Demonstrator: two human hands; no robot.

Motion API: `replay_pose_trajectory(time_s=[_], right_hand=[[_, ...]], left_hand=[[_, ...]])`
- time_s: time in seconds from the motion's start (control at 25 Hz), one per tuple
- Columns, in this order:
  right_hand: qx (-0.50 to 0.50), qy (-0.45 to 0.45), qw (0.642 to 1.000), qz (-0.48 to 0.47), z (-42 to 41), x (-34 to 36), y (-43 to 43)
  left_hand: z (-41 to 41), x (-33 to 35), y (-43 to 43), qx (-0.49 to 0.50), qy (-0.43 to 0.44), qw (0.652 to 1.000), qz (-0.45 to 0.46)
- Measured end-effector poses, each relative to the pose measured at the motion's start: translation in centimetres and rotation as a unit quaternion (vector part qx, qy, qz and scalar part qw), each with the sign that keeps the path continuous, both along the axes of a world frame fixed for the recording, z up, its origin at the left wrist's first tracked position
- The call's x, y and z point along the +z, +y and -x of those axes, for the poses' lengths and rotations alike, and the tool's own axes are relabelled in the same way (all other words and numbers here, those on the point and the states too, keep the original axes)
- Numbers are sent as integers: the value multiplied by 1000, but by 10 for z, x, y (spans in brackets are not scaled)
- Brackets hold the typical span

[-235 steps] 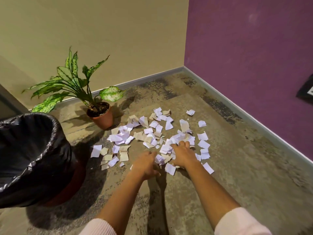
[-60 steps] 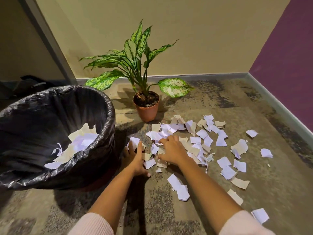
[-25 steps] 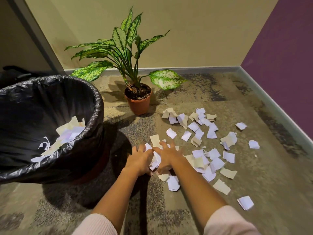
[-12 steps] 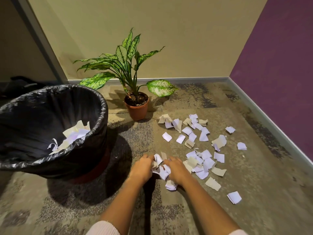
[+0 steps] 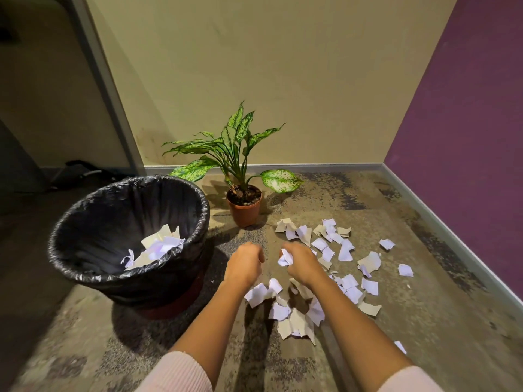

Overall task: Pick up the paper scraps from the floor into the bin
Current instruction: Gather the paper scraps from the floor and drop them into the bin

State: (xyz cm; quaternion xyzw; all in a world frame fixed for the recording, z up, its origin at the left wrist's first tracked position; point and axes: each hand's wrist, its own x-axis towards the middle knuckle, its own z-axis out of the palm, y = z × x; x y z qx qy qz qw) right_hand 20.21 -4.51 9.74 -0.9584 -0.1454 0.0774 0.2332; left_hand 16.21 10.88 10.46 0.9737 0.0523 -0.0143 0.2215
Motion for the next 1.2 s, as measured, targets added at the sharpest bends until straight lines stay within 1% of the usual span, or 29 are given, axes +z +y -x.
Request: replay_pose_trajectory(time_s=[0.28,0.52,0.64,0.8,1.0,1.08,1.2], right_hand=[[62,-58,995,-49,2,88,55],[93,-94,986,-105,-9,150,118],[122,-100,980,-118,-10,168,153],[167,-103,976,-92,-2,172,197],[203,-48,977,-47,3,147,237],[202,-18,979,-24,1,137,245],[198,-5,980,-15,-1,130,249]], left_hand=[[1,78,36,-2,-120,993,-12],[0,148,84,36,-188,981,-20],[5,166,122,65,-185,980,-38],[15,164,169,100,-173,977,-72],[31,143,205,139,-114,979,-93],[35,133,213,143,-94,981,-95],[37,123,220,138,-76,983,-92]])
